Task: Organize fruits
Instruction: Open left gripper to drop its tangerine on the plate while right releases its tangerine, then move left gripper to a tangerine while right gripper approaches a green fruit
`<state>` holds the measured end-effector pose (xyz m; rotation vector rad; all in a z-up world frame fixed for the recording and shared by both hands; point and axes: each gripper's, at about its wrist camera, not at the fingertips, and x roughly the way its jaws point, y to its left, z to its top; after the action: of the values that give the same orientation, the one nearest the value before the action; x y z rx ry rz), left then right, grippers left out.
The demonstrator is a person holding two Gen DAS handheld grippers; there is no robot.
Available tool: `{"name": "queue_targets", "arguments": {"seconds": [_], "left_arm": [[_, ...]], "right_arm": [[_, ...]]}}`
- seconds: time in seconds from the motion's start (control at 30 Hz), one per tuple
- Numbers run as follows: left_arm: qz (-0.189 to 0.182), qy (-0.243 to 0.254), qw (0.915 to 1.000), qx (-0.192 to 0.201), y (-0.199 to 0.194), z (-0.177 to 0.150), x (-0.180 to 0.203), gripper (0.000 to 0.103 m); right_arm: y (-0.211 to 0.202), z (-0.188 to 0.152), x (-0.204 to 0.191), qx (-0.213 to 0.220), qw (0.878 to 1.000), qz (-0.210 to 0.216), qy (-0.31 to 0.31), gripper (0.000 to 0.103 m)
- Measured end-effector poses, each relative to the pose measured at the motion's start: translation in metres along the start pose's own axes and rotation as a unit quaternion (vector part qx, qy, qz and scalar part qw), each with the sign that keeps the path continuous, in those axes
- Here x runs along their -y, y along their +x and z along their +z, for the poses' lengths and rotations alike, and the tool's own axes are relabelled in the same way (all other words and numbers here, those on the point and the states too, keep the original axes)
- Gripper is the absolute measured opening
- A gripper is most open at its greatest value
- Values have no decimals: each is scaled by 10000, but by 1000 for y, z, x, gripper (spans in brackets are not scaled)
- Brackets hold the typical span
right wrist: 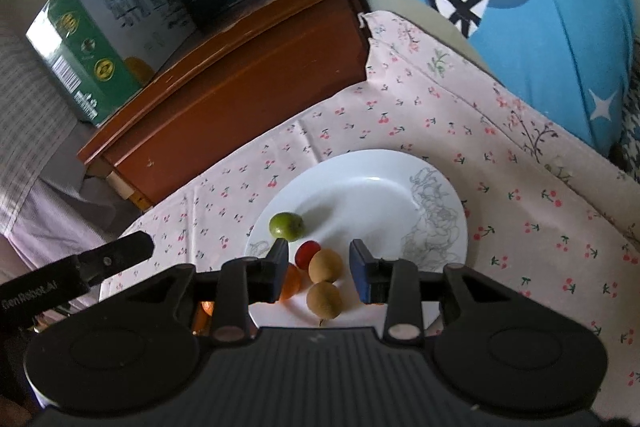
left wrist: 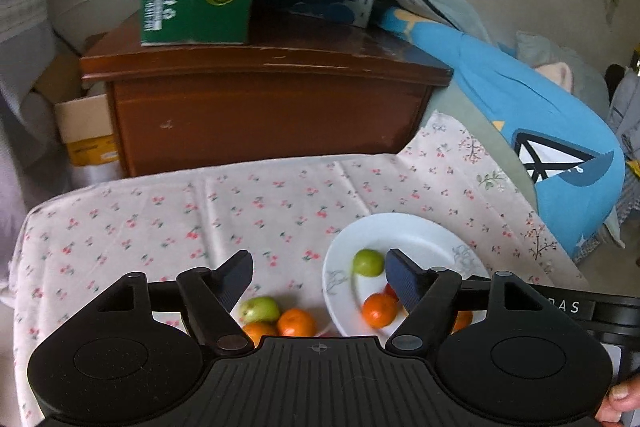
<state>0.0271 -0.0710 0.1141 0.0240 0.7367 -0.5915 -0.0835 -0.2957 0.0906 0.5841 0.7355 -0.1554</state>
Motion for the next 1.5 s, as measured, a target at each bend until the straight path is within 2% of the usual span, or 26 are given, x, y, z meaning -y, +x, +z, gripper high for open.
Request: {"name": "queue_targets", "arguments": {"seconds": [0.43, 0.77, 1.03, 1.33, 1.5], "left_arm": [[377, -381, 9985, -86, -29, -24, -36, 74], [614, -378, 9972, -191, -37, -41, -45, 74], [788, -341, 9952, -471, -28, -54, -54, 74], [1070, -556, 9897, -769, -16, -60, -65, 74], [1005, -695, 9891, -819, -12, -61, -69, 74]], "right_arm": [[-7, -26, -20, -186, 9978, 249, -590, 35], [-10, -53, -42, -315, 9922, 424, -1127, 35], [-4, -75, -55, -524, 9883, 509, -1338, 35], [12, -98, -73, -787, 9789, 588, -1794, 35], [24, -106, -84, -814, 9728, 579, -2089, 36]]}}
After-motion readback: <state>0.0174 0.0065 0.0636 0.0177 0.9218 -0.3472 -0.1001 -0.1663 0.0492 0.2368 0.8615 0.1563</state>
